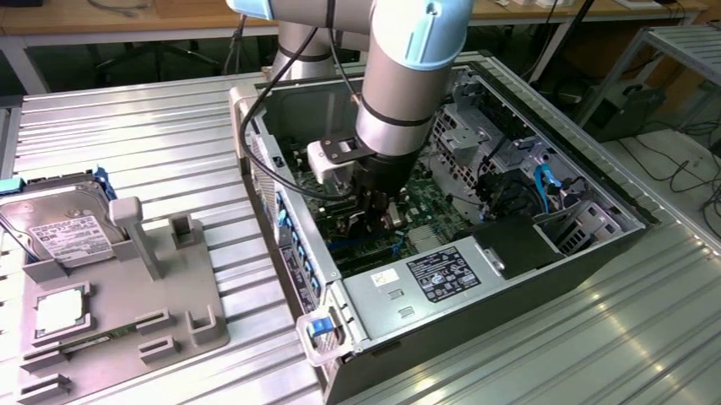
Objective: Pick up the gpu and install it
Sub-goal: 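Insert the gpu into the slot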
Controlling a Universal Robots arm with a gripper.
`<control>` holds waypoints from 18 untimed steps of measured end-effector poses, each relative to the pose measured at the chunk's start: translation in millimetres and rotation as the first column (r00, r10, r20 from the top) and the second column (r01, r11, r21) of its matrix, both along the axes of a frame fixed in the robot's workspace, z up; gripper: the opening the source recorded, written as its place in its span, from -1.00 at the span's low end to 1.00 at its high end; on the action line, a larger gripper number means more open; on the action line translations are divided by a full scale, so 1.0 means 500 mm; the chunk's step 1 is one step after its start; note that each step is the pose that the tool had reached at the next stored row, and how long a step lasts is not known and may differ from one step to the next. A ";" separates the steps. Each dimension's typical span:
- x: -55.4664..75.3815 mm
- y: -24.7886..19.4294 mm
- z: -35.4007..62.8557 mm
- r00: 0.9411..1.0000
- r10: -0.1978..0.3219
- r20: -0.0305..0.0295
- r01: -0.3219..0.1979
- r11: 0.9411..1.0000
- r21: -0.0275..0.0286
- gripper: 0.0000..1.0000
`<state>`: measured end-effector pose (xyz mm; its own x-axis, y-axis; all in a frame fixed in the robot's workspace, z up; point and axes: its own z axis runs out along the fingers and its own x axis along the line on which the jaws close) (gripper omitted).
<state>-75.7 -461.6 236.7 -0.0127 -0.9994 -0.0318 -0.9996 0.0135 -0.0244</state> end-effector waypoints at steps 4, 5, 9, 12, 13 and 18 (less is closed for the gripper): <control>-0.004 0.0021 -0.015 1.000 0.003 0.000 -0.003 1.000 -0.002 -0.44; -0.003 0.0024 -0.017 1.000 0.004 0.000 -0.004 1.000 -0.001 -0.44; -0.004 0.0026 -0.018 1.000 0.004 0.000 -0.004 1.000 0.000 -0.44; -0.003 0.0029 -0.019 1.000 0.004 0.001 -0.004 1.000 0.001 -0.43; -0.003 0.0027 -0.011 1.000 0.004 0.002 -0.004 1.000 0.000 -0.29; -0.003 0.0026 0.050 1.000 0.004 0.014 -0.004 1.000 -0.001 -0.29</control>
